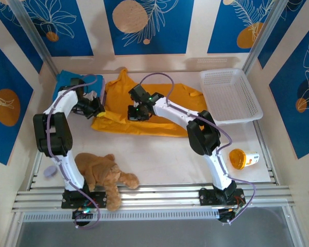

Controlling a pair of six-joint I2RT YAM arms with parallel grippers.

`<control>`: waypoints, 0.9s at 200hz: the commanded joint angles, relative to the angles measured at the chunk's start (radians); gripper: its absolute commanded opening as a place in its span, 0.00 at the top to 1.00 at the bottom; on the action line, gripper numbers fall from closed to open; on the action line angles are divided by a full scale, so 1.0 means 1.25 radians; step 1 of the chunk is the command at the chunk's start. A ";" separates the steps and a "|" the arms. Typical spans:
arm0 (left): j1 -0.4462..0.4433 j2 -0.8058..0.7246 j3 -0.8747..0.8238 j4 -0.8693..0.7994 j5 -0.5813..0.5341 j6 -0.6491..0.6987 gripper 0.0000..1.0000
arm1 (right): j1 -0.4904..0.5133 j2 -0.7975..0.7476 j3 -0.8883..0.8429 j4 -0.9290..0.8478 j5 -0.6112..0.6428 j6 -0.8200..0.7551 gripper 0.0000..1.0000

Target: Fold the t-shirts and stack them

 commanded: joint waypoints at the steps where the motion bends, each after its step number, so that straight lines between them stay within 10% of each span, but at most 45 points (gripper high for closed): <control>1: 0.002 0.043 0.053 -0.014 0.038 -0.022 1.00 | -0.024 0.054 0.044 -0.037 -0.067 -0.013 1.00; 68: -0.013 0.151 0.169 0.011 0.067 -0.065 1.00 | -0.087 0.145 0.157 -0.065 -0.140 -0.014 1.00; 90: -0.017 0.175 0.204 0.033 0.080 -0.099 0.83 | -0.106 0.152 0.176 -0.067 -0.141 -0.008 1.00; 118: -0.017 0.162 0.181 0.182 0.152 -0.198 0.69 | -0.135 0.149 0.187 -0.053 -0.173 0.011 0.75; 180: -0.031 0.063 0.091 0.135 0.063 -0.137 0.61 | -0.130 0.063 0.122 -0.104 -0.135 -0.028 0.69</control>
